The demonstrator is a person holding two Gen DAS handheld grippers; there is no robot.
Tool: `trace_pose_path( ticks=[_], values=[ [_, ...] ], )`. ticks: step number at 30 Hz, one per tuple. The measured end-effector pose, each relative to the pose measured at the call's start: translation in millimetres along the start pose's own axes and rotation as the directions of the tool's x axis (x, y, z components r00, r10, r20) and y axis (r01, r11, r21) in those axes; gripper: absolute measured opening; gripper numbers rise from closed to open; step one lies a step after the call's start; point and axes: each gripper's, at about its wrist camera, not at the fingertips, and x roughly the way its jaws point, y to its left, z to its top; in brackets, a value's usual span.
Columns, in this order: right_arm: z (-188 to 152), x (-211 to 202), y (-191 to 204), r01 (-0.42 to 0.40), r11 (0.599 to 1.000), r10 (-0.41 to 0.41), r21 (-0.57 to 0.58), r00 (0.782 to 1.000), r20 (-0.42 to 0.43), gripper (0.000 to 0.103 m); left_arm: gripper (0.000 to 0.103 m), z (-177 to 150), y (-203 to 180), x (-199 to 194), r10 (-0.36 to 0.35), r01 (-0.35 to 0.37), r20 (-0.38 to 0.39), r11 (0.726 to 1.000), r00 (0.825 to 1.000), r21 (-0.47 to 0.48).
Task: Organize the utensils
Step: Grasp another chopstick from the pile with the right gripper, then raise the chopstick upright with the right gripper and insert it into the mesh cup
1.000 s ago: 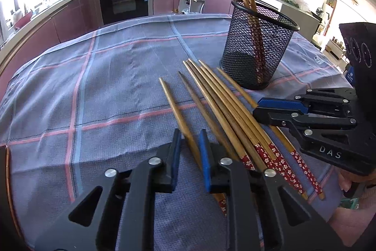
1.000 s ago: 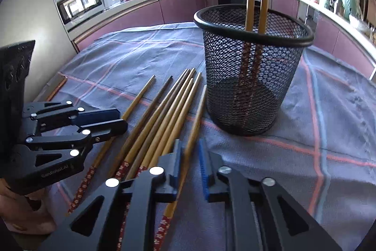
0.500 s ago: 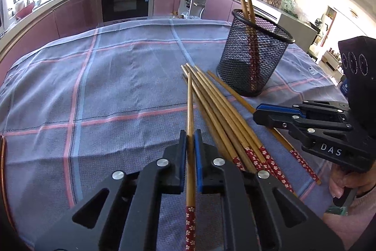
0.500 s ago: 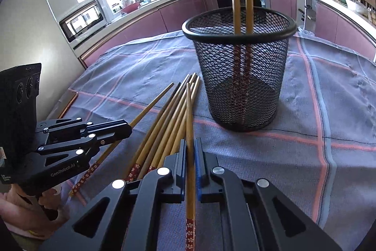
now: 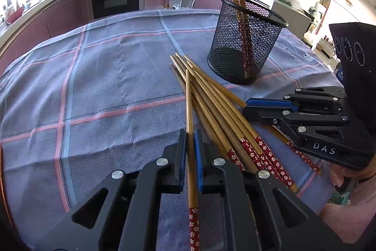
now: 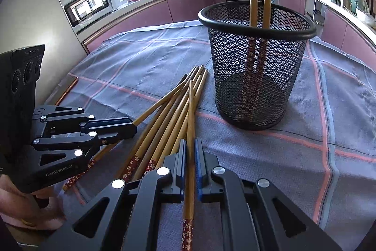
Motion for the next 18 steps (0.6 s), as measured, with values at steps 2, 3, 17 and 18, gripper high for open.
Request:
trace_pose_path(
  ticks=[2,3,17,18],
  values=[
    [1,1,0,0.001,1.000,-0.001,-0.005,1.000,-0.002,0.007,0.008,2,0,1,0.001,-0.001,-0.004,1.000,1.000,0.007],
    [2,2,0,0.000,1.000,0.000,-0.006,1.000,-0.003,0.007,0.008,1,-1,1,0.000,0.000,-0.005,1.000,1.000,0.010],
    [9,-43,2,-0.043,0.999,0.046,-0.026,0.990,0.136,0.006,0.007,19,-1,-30,-0.071,0.073,0.083,0.997,0.994,-0.014],
    [11,-49,2,-0.042,0.999,0.045,-0.027,0.987,0.155,0.006,0.007,22,-2,-36,-0.085,0.086,0.098,0.996,0.992,-0.013]
  ],
)
